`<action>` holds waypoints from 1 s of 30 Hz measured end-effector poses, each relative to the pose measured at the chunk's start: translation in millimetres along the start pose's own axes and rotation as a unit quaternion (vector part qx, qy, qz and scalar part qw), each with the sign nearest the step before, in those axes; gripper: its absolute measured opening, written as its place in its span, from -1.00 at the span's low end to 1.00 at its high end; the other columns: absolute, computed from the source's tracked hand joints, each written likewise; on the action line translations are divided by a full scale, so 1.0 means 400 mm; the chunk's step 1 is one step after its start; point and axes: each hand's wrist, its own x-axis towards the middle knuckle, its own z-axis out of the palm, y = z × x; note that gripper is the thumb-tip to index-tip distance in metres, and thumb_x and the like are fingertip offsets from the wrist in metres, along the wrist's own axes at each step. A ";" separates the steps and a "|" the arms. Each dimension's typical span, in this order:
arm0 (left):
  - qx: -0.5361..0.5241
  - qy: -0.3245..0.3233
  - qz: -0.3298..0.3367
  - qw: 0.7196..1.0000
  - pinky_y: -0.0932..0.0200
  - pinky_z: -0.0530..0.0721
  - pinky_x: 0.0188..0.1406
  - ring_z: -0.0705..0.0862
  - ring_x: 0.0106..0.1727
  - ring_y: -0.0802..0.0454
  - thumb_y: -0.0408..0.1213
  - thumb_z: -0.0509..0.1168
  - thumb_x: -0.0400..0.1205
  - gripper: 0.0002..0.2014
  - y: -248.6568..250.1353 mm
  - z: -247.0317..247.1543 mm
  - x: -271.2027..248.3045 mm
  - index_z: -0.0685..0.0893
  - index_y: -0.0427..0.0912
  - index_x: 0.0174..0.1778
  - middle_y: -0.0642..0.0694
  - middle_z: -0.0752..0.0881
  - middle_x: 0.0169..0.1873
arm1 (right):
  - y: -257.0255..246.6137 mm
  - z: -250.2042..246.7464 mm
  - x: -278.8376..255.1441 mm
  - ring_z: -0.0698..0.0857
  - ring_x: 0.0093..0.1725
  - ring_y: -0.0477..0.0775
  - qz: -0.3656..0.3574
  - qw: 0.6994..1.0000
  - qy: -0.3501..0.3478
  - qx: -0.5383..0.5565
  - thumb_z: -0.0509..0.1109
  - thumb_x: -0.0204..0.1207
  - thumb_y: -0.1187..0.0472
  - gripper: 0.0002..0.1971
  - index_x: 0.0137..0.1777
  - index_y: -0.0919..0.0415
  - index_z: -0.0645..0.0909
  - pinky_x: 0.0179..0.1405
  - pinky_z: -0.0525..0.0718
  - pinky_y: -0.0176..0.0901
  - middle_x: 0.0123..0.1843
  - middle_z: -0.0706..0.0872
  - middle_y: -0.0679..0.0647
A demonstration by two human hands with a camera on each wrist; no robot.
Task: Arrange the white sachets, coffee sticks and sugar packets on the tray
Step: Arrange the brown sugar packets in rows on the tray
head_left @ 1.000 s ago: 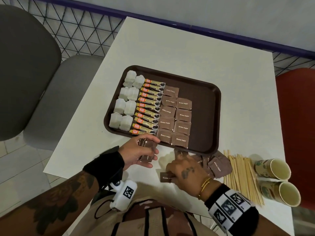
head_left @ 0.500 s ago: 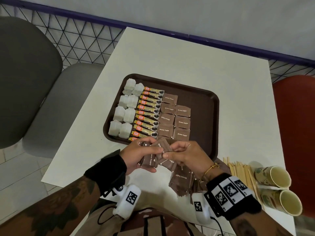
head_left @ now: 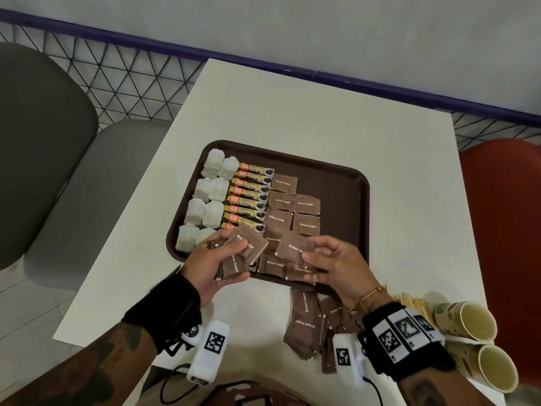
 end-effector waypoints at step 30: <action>-0.059 0.049 0.025 0.997 0.07 0.76 -0.34 0.78 -0.16 -0.11 -0.31 0.43 0.57 -0.79 0.094 0.030 0.082 0.74 -0.06 0.11 -0.21 0.80 -0.08 | -0.132 -0.076 0.437 0.76 0.01 0.10 -0.091 0.891 0.255 -0.364 0.64 0.34 0.19 -0.83 -0.16 0.09 0.70 0.11 0.72 -0.06 -0.06 0.79 0.11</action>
